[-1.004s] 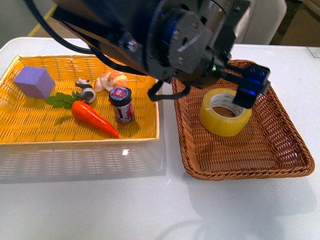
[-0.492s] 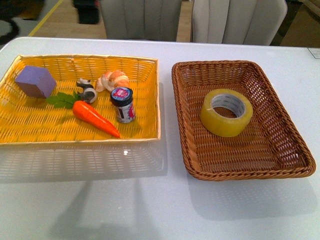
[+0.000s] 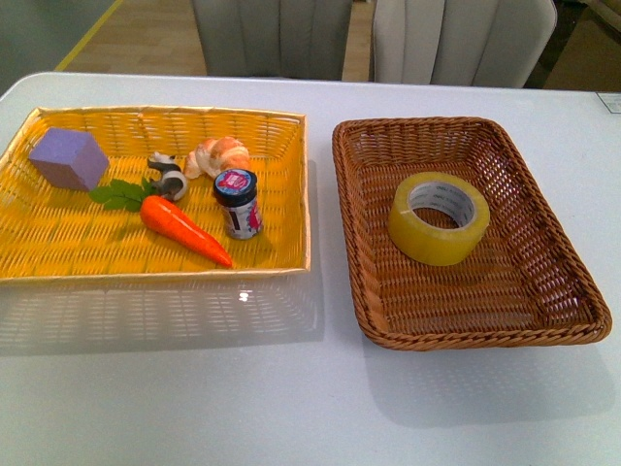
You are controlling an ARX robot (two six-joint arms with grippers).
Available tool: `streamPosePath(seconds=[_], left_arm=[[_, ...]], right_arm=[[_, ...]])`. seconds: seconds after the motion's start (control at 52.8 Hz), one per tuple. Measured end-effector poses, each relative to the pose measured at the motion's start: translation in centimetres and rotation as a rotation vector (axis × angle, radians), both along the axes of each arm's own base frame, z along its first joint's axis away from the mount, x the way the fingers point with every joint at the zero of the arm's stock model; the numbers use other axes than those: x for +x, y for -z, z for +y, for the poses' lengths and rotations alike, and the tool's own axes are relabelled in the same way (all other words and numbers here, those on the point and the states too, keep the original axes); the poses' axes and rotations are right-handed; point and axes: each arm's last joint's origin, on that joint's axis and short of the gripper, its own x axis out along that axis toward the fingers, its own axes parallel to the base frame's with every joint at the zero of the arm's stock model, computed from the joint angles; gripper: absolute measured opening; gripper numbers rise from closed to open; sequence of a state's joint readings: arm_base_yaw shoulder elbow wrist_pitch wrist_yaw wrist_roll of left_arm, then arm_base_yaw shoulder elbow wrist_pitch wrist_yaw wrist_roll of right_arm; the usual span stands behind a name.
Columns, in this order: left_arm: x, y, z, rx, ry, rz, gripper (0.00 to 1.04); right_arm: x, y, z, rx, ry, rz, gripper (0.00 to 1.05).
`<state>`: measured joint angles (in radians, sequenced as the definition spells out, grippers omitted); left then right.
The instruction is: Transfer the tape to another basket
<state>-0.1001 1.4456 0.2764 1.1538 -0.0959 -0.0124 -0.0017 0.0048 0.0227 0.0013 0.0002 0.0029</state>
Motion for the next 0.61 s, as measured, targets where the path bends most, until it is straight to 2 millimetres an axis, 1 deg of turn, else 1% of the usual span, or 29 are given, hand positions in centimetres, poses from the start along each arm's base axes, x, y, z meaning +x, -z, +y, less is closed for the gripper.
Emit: streamPosePath(seconds=[0.019, 0.152, 0.246, 0.341, 0.455, 0.606], left_arm=[[-0.4, 0.1, 0.1, 0.001, 0.001, 0.002, 0.02], [-2.8, 0.0, 0.8, 0.001, -0.004, -0.005, 0.02], [-4.0, 0.0, 1.5, 0.002, 0.016, -0.002, 0.02], [-4.9, 0.0, 2.0, 0.002, -0.005, -0.001, 0.02], [-6.5, 0.0, 2.0, 0.003, 0.0, 0.0, 0.02], [-8.0, -0.2, 2.0, 0.003, -0.001, -0.004, 0.02]], right_arm=[[0.0, 0.0, 0.0, 0.0, 0.0, 0.0, 0.96], [0.0, 0.0, 0.0, 0.0, 0.0, 0.0, 0.96], [0.0, 0.0, 0.0, 0.0, 0.0, 0.0, 0.96], [0.0, 0.0, 0.0, 0.0, 0.0, 0.0, 0.96], [0.0, 0.0, 0.0, 0.0, 0.0, 0.0, 0.96], [0.0, 0.0, 0.0, 0.0, 0.0, 0.0, 0.96]])
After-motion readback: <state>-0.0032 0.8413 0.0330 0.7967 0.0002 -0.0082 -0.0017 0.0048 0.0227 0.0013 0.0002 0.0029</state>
